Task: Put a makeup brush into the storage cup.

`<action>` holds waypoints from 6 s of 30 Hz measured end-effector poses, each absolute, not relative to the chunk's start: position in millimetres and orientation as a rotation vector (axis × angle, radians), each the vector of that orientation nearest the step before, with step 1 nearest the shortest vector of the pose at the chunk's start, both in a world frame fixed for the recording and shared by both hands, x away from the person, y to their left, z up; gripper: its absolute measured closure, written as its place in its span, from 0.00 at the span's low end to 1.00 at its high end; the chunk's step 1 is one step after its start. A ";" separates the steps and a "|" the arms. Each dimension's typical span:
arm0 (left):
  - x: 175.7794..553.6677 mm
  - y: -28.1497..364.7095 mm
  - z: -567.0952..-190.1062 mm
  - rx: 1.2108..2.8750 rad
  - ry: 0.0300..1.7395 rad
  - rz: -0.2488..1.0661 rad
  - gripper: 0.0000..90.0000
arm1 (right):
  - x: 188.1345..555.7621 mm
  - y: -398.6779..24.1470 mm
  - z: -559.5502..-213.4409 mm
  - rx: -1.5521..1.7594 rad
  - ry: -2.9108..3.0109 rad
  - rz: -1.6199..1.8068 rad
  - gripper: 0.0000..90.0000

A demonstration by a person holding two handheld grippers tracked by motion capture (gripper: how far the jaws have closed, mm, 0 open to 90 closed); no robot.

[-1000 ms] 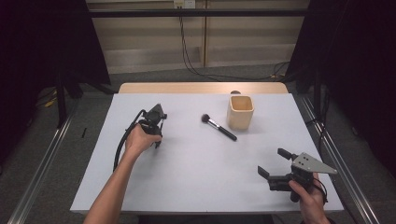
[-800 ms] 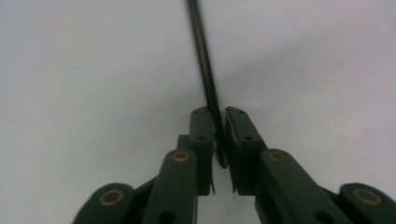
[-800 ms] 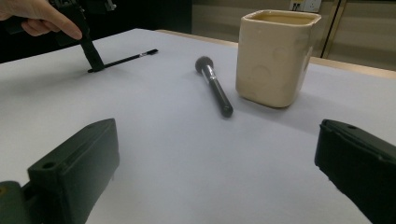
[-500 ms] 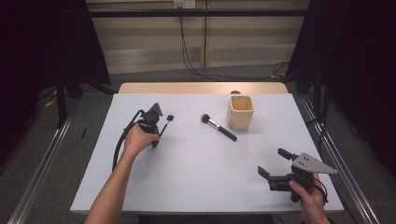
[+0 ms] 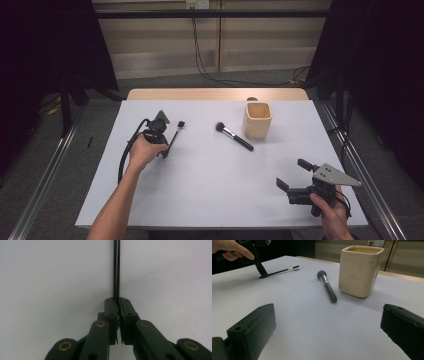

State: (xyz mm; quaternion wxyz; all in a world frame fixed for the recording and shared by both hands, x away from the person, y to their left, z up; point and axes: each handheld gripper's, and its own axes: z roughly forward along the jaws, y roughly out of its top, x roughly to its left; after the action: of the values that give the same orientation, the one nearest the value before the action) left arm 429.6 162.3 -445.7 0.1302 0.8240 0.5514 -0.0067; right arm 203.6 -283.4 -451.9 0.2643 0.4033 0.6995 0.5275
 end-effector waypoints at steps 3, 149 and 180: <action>428.4 164.7 -445.6 2.381 1.589 -0.005 0.96 | 203.9 -282.7 -451.9 1.090 1.892 1.426 0.00; 283.6 141.5 -426.9 1.801 0.683 0.249 0.95 | 238.0 -209.1 -417.0 0.937 2.011 1.804 0.00; 276.6 98.4 -432.1 1.855 0.596 0.198 0.95 | 288.4 -160.1 -394.3 0.778 2.025 1.819 0.22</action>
State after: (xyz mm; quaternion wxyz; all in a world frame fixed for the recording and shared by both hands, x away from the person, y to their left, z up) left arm 276.6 98.4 -432.1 0.5578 0.7862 0.2526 0.0838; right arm 288.4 -160.1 -394.3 0.1546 0.2716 0.7067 0.6347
